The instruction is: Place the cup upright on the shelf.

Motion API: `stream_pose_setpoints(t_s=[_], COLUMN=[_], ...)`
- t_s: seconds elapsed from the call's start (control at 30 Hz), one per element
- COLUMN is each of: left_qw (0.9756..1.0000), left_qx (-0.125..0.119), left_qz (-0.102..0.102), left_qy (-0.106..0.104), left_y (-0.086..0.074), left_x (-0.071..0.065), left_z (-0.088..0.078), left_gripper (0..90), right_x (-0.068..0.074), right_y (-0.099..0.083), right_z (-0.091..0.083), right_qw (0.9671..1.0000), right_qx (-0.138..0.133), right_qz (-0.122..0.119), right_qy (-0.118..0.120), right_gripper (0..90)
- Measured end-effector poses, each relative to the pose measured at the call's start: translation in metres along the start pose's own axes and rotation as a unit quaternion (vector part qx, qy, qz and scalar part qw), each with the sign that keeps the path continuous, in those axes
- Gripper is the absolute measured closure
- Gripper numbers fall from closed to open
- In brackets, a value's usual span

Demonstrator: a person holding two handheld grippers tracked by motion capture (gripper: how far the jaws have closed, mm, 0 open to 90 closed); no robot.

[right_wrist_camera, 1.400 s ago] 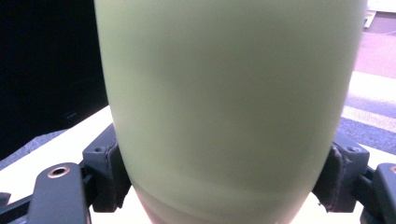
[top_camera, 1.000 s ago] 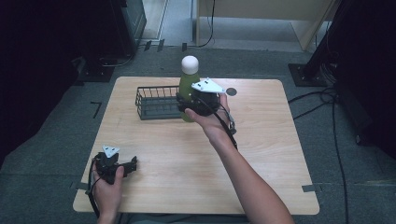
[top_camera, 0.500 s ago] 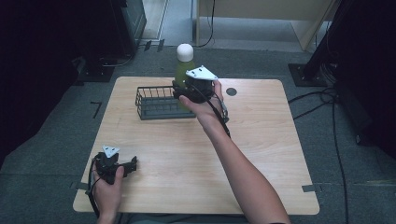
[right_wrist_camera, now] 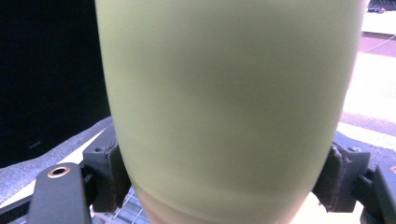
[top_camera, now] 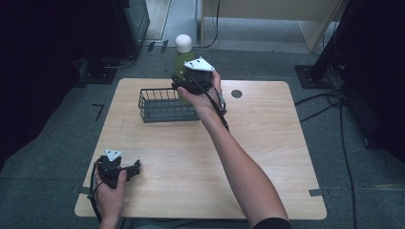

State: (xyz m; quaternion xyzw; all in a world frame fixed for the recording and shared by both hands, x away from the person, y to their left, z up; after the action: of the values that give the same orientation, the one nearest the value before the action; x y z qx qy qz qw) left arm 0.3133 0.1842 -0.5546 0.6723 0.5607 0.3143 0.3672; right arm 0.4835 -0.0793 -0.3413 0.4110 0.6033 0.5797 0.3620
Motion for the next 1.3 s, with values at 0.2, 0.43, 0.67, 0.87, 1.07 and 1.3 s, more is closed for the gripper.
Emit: stream_pose_setpoints(t_s=[0.2,0.43,0.67,0.87,1.07,1.3], left_qw=[1.0,1.0,1.0,1.0,1.0,1.0], left_qx=[-0.001,-0.001,-0.001,0.0,0.0,0.0], left_qz=[-0.001,-0.002,-0.003,-0.001,-0.001,-0.001], left_qy=[0.0,0.001,0.001,0.0,0.0,0.0], left_y=[0.0,0.0,0.0,0.0,0.0,0.0], left_x=[0.0,0.0,0.0,0.0,0.0,0.0], left_z=[0.0,0.0,0.0,0.0,0.0,0.0], left_gripper=[2.5,2.5,2.5,2.5,2.5,2.5], right_x=[0.0,-0.002,-0.005,-0.007,-0.011,-0.015], right_y=[0.0,-0.009,-0.023,-0.033,-0.046,-0.058], right_z=[0.014,0.027,0.036,0.04,0.044,0.046], right_qw=[1.0,0.9999,0.9997,0.9995,0.999,0.9984], right_qx=[0.002,0.004,0.015,0.019,0.033,0.048], right_qz=[-0.003,0.002,0.014,0.019,0.019,0.019], right_qy=[-0.005,-0.011,-0.013,-0.015,-0.021,-0.022], right_gripper=[20.6,20.5,20.5,20.5,20.5,20.5])
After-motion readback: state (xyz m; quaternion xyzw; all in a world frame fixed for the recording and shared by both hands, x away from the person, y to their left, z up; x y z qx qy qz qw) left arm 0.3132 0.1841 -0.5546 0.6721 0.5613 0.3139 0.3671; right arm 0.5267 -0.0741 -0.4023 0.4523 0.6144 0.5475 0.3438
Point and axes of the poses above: each handheld gripper's, and its own axes: z roughly forward along the jaws, y roughly out of its top, x roughly to its left, the point moved 5 cm from there along z, roughly forward along the jaws, and after that the axes turned 14 degrees about -x, right-handed, at the moved point
